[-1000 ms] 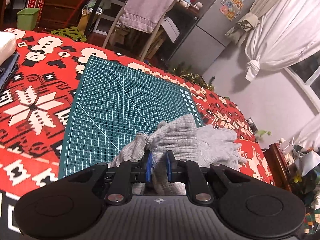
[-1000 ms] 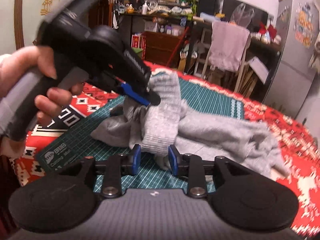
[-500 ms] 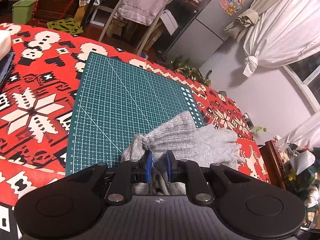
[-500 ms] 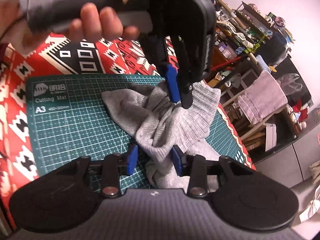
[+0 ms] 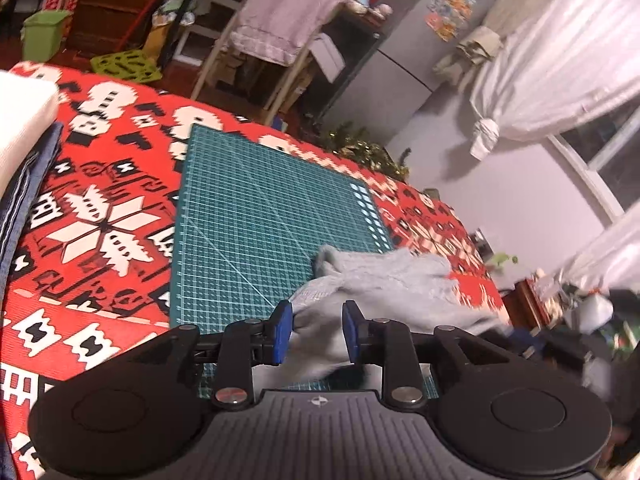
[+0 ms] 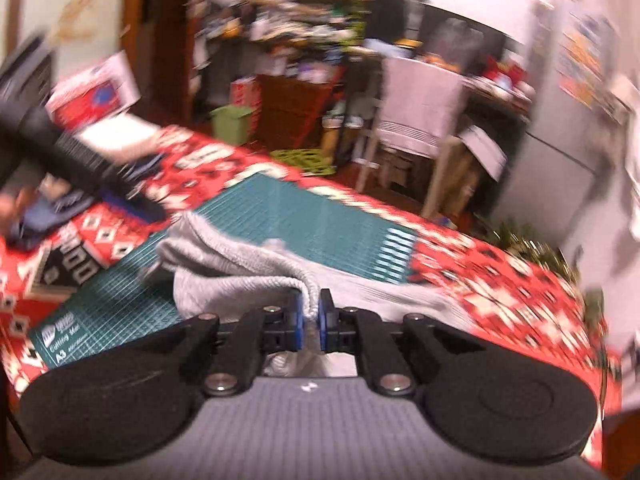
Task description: Fold clothes
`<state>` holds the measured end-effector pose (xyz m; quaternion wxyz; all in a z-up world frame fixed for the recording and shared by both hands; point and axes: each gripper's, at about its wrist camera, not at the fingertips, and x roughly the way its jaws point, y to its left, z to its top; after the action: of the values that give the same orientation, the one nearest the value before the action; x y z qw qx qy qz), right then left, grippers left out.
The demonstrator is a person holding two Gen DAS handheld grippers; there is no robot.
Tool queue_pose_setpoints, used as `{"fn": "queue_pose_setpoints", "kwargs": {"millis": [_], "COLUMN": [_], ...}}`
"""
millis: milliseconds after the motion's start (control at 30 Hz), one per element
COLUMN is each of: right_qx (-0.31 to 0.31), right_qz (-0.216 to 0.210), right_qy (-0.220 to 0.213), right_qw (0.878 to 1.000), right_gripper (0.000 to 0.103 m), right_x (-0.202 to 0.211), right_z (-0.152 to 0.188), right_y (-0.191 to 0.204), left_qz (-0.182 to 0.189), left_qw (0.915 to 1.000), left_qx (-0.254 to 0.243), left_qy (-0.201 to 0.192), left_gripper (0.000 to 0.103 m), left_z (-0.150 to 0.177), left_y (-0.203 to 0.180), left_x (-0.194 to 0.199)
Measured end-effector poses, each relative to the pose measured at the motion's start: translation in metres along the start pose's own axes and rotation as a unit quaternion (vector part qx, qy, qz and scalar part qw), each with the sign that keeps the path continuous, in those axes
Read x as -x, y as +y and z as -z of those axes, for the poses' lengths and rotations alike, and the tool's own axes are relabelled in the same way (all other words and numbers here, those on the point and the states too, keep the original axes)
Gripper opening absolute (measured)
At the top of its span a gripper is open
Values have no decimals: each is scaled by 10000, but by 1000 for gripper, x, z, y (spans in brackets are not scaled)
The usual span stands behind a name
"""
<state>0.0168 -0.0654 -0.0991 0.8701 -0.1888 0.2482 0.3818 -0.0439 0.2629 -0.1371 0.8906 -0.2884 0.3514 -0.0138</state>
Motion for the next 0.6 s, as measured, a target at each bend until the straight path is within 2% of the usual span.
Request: {"fn": "queue_pose_setpoints", "kwargs": {"millis": [100,233,433,533,600], "right_qx": [-494,-904,-1433,-1593,-1689], "right_qz": [209,522,861,1000,1032], "right_qy": [-9,47,221,330,359], "right_qw": [9986,9945,9857,9816,9796], "right_gripper": [8,8,8,8,8], "right_x": [32,62,89,96,97], "right_z": [11,34,73,93,101], "right_y": [-38,-78,-124,-134,-135], "left_qz": [46,69,287,367,431], "left_qw": [9991,9929,9780,9679,9648], "left_qx": [-428,-1179,-2036,-2440,-2536], "left_qy": [47,156,347,481,556], "left_gripper": [26,29,29,29,29], "left_z": [9,30,64,78,83], "left_y": [-17,-45,-80,-96,-106], "left_x": [0,-7,-23,-34,-43]}}
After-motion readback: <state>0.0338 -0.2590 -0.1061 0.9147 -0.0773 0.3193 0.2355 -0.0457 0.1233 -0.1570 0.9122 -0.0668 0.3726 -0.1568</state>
